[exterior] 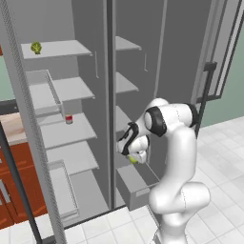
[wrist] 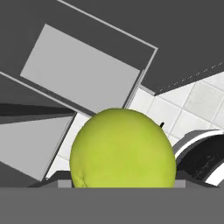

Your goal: Take the pear and broccoli from the fridge shelf and place them in the freezer drawer to begin freezing them.

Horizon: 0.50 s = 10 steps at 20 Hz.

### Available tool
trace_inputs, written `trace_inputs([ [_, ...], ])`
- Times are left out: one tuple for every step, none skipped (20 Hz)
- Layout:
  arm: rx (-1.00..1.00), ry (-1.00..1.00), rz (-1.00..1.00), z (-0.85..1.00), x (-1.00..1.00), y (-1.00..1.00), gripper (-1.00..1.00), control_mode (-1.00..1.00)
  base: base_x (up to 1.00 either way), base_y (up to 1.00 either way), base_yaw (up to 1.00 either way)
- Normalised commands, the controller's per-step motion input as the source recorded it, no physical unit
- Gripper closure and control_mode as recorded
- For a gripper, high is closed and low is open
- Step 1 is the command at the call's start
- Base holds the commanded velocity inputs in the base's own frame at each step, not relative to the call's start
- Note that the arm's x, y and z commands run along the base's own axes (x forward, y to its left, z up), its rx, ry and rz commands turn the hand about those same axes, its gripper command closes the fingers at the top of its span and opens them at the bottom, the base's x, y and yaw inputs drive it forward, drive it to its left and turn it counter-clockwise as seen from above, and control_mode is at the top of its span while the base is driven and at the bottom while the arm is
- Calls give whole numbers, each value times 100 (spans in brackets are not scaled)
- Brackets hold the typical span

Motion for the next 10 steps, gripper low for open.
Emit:
trace_inputs([
  [0, 11, -7, -31, 32, -26, 100, -100, 0, 0, 0],
  [0, 10, -7, -30, 27, -26, 100, -100, 0, 0, 0],
  [0, 7, -6, -33, 17, -33, 100, -100, 0, 0, 0],
  [0, 4, -5, -37, 16, -39, 100, -100, 0, 0, 0],
  [0, 7, -3, -46, 18, -39, 100, -100, 0, 0, 0],
  [0, 8, -3, -51, 21, -36, 100, -100, 0, 0, 0],
  [0, 5, -2, -47, 10, -35, 100, -100, 0, 0, 0],
  [0, 2, -1, -54, 0, -32, 100, -100, 0, 0, 0],
  [0, 4, -1, -59, 1, -29, 100, -100, 0, 0, 0],
  [0, 5, -2, -64, 4, -23, 100, -100, 0, 0, 0],
])
